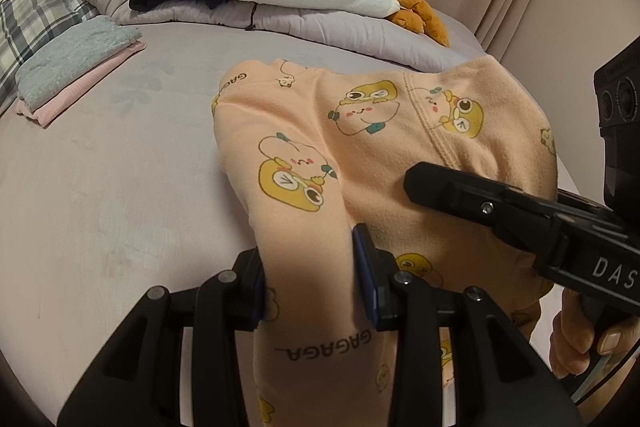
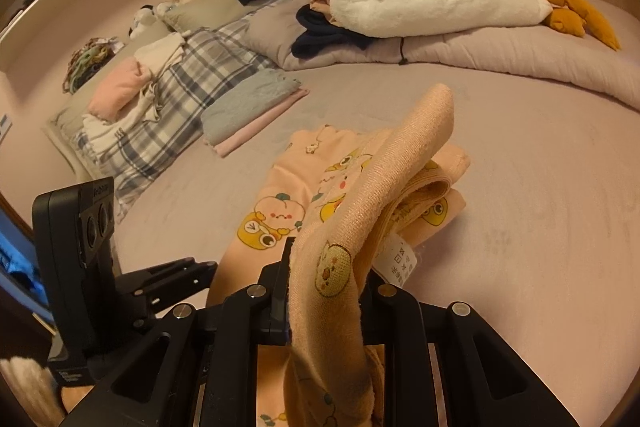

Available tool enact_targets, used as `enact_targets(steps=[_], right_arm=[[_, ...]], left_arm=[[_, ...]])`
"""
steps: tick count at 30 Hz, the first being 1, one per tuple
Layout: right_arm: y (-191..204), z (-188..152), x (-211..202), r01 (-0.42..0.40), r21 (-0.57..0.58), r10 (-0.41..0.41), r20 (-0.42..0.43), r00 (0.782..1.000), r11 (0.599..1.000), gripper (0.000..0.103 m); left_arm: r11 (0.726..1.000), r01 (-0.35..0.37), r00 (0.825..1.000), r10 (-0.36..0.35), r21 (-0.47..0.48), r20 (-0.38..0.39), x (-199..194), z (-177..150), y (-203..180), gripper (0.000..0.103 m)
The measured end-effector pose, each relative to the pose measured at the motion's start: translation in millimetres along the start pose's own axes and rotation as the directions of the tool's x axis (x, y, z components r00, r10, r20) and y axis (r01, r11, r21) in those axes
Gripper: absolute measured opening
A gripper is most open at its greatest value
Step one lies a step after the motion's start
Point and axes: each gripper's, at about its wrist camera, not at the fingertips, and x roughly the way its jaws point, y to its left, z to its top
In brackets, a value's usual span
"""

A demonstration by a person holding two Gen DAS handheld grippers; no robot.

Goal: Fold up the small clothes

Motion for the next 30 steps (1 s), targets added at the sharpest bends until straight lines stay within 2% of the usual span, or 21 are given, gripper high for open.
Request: enact_targets(steps=[30], right_arm=[[-13.0,26.3,26.9,0.053,-0.009,-0.052,0.019,0.998,0.999,0.023]], left_arm=[[1.0,0.007,1.0,-0.007,0.013,-0.004,37.3,38.1,9.6,0.036]])
